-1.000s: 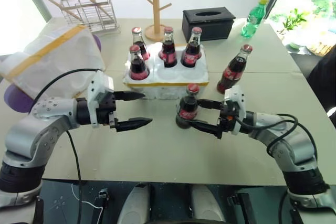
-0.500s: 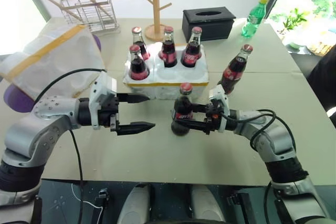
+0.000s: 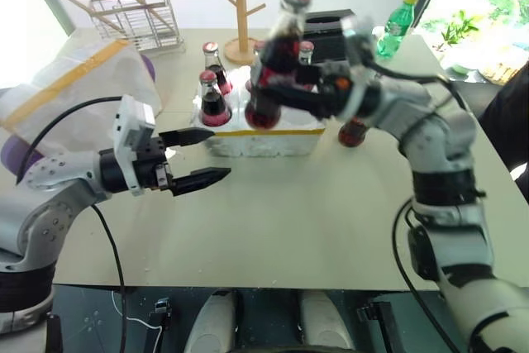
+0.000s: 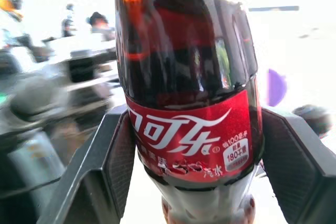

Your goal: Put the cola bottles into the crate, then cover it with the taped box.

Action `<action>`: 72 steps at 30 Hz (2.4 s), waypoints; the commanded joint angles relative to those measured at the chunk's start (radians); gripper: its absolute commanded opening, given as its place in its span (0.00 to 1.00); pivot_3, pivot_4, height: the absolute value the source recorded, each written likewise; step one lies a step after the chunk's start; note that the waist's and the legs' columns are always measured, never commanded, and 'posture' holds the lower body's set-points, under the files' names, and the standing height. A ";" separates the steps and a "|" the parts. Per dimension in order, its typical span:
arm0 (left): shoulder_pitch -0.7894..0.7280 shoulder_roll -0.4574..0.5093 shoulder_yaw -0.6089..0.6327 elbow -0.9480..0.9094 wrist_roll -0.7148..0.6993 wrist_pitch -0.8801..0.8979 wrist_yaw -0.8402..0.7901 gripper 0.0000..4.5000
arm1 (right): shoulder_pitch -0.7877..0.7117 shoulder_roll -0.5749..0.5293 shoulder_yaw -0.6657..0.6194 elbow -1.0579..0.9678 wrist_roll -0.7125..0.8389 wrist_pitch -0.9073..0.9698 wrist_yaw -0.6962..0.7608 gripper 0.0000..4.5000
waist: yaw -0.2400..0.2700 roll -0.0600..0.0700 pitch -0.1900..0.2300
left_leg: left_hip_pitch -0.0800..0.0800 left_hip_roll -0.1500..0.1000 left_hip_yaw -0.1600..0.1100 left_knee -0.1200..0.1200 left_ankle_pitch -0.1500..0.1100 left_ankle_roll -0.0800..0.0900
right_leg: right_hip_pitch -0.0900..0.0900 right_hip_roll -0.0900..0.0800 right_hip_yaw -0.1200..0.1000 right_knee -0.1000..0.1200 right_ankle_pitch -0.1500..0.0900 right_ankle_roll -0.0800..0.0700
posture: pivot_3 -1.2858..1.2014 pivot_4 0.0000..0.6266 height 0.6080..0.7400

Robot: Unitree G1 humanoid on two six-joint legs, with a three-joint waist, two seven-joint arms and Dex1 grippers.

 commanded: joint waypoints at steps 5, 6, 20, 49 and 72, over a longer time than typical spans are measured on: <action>0.001 -0.003 0.020 -0.052 -0.024 -0.008 0.039 1.00 | -0.141 0.121 0.092 0.345 -0.254 -0.302 0.001 0.62 | 0.001 0.000 0.000 | -0.002 -0.001 0.000 -0.001 0.000 0.000 | -0.004 -0.001 -0.001 0.001 0.001 -0.001 | 0.52 0.24 1.00; 0.003 -0.002 0.023 -0.054 -0.024 -0.009 0.043 1.00 | -0.142 0.128 0.105 0.374 -0.282 -0.333 0.009 0.62 | 0.000 0.000 0.000 | -0.003 -0.001 0.001 -0.001 0.003 -0.005 | -0.006 -0.001 0.000 0.001 0.001 -0.001 | 0.52 0.24 1.00; 0.030 -0.004 0.040 -0.071 -0.016 -0.026 0.084 1.00 | -0.107 0.107 0.018 0.386 -0.288 -0.296 0.021 0.62 | 0.003 0.000 0.000 | -0.004 0.000 0.002 -0.001 0.002 -0.004 | -0.008 -0.001 -0.001 0.004 0.001 -0.001 | 0.52 0.24 1.00; -0.099 -0.085 -0.029 0.008 0.030 -0.066 0.130 1.00 | -0.025 0.180 0.036 0.462 -0.392 -0.298 -0.001 1.00 | -0.024 -0.001 0.000 | -0.002 0.000 0.002 -0.002 0.003 -0.005 | -0.009 0.000 -0.001 0.008 0.001 -0.001 | 0.52 0.24 1.00; -0.210 -0.190 -0.190 0.083 0.092 -0.083 0.093 1.00 | 0.589 -0.123 -0.370 -0.376 -0.172 0.139 -0.351 1.00 | 0.000 -0.001 0.000 | -0.001 0.000 0.004 -0.001 0.002 -0.002 | -0.005 0.001 -0.001 0.005 0.001 -0.001 | 0.52 0.24 1.00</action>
